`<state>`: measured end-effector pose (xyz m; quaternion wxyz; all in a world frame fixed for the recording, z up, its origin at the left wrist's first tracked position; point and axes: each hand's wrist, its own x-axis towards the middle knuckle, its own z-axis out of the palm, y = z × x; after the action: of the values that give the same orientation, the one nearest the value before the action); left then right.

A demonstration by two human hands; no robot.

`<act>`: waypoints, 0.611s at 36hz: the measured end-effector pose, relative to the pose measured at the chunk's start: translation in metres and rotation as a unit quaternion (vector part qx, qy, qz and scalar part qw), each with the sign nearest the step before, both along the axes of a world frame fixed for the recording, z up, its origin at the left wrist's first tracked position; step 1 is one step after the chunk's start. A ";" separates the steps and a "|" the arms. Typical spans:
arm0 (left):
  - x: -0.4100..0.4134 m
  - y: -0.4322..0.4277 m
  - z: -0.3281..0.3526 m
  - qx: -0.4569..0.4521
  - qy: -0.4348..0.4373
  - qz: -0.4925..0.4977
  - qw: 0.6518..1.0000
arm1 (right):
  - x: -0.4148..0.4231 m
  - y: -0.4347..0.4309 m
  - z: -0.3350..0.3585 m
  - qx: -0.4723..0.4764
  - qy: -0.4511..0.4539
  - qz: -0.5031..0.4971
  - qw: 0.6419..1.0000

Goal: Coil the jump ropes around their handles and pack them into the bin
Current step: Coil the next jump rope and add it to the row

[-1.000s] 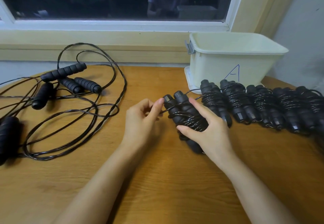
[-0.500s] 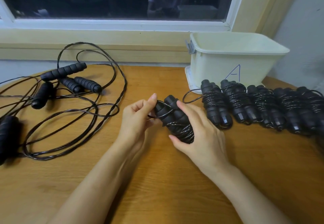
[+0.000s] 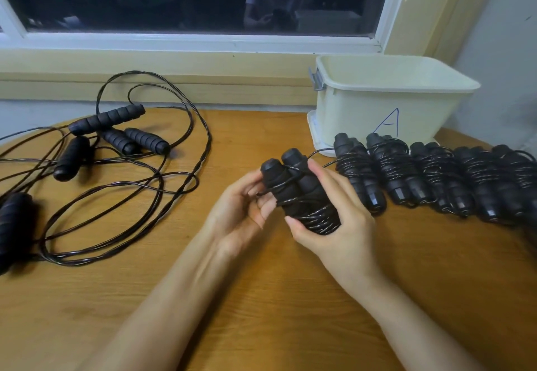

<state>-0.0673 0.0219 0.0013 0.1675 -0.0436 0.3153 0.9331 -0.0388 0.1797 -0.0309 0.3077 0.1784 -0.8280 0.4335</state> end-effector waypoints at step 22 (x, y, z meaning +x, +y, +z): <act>-0.002 -0.003 -0.018 -0.474 0.190 0.184 0.840 | -0.006 0.003 -0.005 0.073 -0.017 -0.020 0.997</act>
<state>-0.0691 0.0189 -0.0163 -0.1117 0.0031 0.7310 0.6732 -0.0452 0.1831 -0.0361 0.2885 0.1763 -0.8660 0.3685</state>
